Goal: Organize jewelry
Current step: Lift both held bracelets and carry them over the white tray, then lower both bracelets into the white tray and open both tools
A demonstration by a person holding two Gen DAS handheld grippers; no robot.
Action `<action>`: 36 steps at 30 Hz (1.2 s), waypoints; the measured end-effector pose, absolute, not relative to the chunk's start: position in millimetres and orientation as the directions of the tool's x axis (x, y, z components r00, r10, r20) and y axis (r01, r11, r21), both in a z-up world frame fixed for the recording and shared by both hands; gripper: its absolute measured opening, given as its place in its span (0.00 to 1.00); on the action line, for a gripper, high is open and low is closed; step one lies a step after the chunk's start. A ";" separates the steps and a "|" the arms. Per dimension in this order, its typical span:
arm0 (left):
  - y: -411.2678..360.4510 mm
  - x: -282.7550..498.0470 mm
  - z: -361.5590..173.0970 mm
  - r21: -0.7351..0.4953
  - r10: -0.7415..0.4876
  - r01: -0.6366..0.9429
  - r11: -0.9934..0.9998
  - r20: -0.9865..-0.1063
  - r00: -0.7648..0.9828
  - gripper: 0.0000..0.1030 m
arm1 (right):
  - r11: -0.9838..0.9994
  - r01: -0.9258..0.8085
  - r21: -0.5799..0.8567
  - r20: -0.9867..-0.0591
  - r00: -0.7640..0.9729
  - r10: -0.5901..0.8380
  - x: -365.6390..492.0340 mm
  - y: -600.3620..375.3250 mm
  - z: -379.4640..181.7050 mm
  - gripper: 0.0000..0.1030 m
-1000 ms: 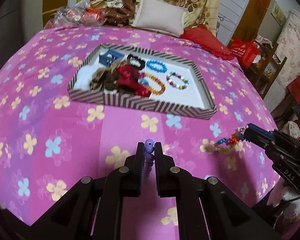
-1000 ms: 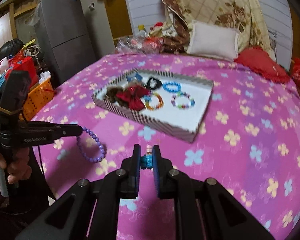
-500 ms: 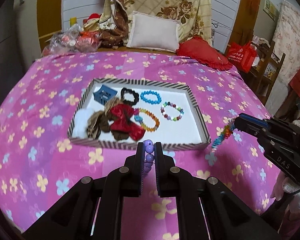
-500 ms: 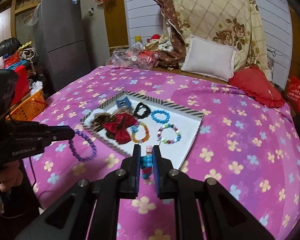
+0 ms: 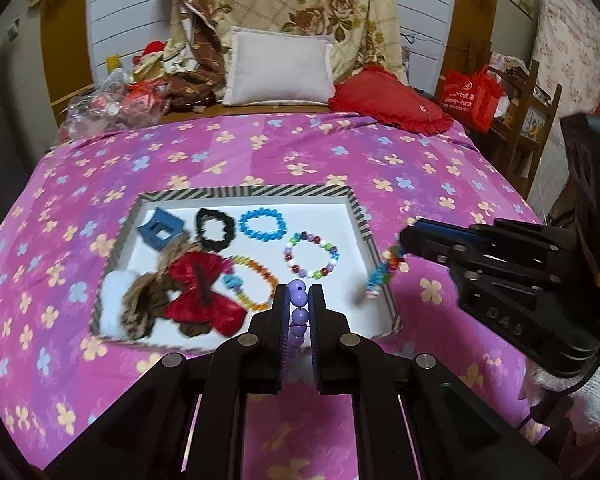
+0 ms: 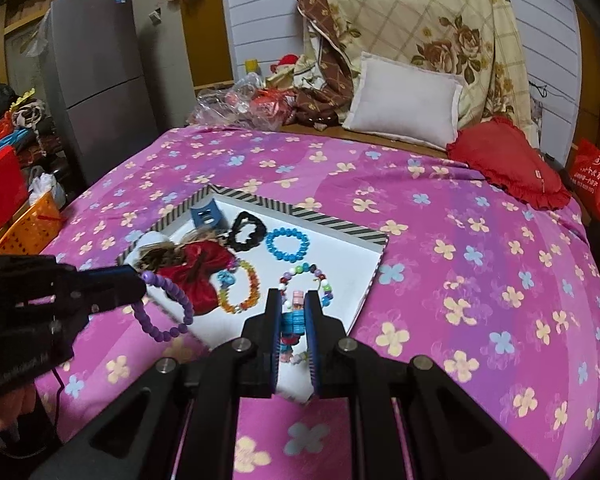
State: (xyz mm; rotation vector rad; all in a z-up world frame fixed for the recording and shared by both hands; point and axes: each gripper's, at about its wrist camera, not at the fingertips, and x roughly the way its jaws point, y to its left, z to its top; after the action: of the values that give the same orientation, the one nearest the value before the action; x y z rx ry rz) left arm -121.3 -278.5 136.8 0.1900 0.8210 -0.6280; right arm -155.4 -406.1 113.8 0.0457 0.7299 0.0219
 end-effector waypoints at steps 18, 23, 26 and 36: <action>-300.2 -50.7 52.0 -0.164 -0.379 0.484 0.860 -0.839 0.390 0.07 | 0.994 0.051 0.097 -0.751 0.659 0.040 -63.2 -444.7 59.2 0.11; -293.3 -48.3 34.4 -0.126 -0.329 0.463 0.877 -0.861 0.388 0.07 | 0.993 0.085 0.081 -0.780 0.626 0.010 -44.3 -449.4 36.3 0.11; -292.3 -47.4 29.9 -0.119 -0.315 0.448 0.886 -0.864 0.394 0.07 | 0.992 0.096 0.084 -0.771 0.636 0.004 -41.3 -450.4 31.7 0.11; -278.6 -67.4 42.6 -0.049 -0.274 0.431 0.901 -0.834 0.479 0.12 | 0.974 0.119 0.190 -0.717 0.695 0.055 -82.2 -448.9 43.2 0.41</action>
State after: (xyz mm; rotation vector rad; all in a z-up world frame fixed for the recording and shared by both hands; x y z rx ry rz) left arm -67.4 -278.6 42.6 0.1767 0.9818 -0.4334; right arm -82.2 -448.9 43.2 0.2298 0.8039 -0.0362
